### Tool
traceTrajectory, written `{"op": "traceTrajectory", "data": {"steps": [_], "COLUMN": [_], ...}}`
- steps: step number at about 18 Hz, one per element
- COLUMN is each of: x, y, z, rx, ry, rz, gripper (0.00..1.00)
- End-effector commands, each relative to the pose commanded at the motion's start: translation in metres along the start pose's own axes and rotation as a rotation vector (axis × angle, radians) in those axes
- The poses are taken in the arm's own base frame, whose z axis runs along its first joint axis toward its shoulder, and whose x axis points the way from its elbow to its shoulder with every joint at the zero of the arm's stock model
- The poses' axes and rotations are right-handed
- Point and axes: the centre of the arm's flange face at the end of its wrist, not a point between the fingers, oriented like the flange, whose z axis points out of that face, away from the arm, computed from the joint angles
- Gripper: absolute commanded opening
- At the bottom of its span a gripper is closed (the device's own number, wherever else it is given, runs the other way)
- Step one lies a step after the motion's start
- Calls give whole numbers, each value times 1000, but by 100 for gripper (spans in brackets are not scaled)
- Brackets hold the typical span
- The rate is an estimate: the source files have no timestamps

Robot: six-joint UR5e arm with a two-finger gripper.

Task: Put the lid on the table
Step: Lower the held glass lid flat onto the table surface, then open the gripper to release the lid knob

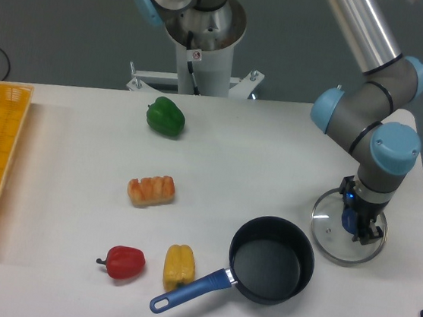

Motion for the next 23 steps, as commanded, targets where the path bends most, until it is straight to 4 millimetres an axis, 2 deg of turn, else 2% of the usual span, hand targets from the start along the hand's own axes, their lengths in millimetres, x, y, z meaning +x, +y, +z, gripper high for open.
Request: {"op": "traceTrajectory", "data": {"steps": [16, 20, 23], "x": [0, 0, 0], "y": [0, 0, -1], "z": [6, 6, 5], "rx": [2, 2, 2], "ry": [4, 4, 4], "rz": [0, 0, 1], "gripper": [64, 76, 76]}}
